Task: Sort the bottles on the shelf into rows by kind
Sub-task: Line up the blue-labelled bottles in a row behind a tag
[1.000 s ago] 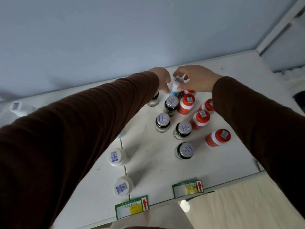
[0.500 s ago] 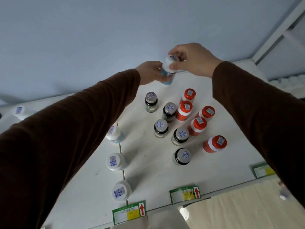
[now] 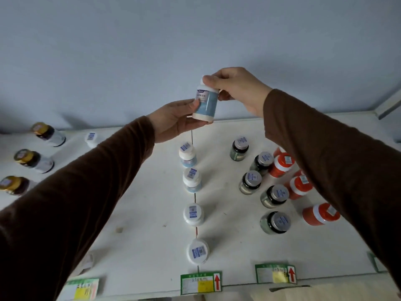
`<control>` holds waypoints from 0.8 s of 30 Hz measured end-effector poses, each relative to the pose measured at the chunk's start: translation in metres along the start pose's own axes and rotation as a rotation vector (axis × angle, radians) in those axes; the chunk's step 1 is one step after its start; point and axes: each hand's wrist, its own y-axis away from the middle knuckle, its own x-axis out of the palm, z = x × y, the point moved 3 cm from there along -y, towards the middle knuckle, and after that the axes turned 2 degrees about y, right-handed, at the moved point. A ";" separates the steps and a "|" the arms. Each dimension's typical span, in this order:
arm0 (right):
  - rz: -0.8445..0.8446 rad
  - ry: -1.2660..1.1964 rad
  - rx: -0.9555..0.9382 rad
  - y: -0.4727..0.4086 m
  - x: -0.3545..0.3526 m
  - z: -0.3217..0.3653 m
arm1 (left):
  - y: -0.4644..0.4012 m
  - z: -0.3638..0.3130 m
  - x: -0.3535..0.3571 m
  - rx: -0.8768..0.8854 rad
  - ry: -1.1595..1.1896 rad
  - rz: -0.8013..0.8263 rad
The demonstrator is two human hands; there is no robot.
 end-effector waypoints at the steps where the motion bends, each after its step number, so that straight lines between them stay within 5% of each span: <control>1: 0.007 0.006 -0.017 -0.004 0.009 0.003 | 0.005 -0.001 -0.007 0.019 -0.021 -0.013; 9: -0.018 0.476 -0.233 -0.032 0.059 0.010 | 0.016 -0.009 -0.053 0.243 -0.679 -0.407; 24: 0.180 0.948 -0.191 -0.034 0.110 -0.052 | 0.009 0.037 -0.107 -0.016 -1.310 -0.505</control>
